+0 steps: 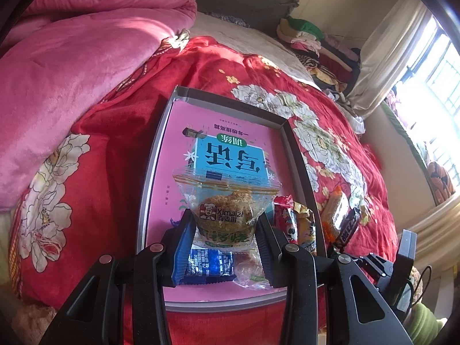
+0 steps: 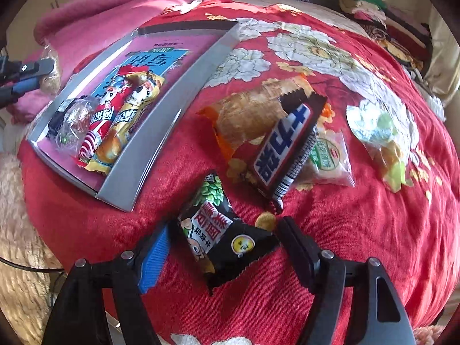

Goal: Organize snacks
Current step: 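Carry the green pea packet over the tray with the right tool while the left tool holds the Ximaizi bag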

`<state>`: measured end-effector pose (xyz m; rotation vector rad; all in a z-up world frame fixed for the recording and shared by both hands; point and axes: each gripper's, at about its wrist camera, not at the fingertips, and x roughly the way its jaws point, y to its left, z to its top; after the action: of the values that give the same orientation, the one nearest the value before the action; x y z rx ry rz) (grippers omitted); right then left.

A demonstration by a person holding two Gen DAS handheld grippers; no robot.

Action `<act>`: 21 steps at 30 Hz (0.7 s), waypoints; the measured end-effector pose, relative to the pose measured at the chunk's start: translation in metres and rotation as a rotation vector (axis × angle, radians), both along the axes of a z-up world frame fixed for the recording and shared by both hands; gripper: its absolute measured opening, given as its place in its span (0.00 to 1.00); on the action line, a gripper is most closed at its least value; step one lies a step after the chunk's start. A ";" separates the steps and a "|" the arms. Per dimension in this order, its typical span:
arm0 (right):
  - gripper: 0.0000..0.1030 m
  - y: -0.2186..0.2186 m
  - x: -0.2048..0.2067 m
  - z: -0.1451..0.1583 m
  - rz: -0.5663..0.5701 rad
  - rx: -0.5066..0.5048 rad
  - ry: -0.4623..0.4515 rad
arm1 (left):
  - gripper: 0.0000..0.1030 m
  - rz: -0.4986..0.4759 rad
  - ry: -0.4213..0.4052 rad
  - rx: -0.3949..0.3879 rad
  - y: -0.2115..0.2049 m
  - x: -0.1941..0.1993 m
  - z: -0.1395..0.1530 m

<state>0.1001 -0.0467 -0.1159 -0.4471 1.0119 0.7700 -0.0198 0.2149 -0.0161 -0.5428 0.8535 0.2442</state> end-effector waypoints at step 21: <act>0.33 0.045 -0.020 0.065 0.100 0.326 0.088 | 0.41 0.009 0.036 -0.016 0.015 -0.003 -0.008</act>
<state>0.0800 -0.0012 -0.0513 -0.1840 0.9290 1.0322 -0.0230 0.2302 -0.0243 -0.5586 0.8885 0.2565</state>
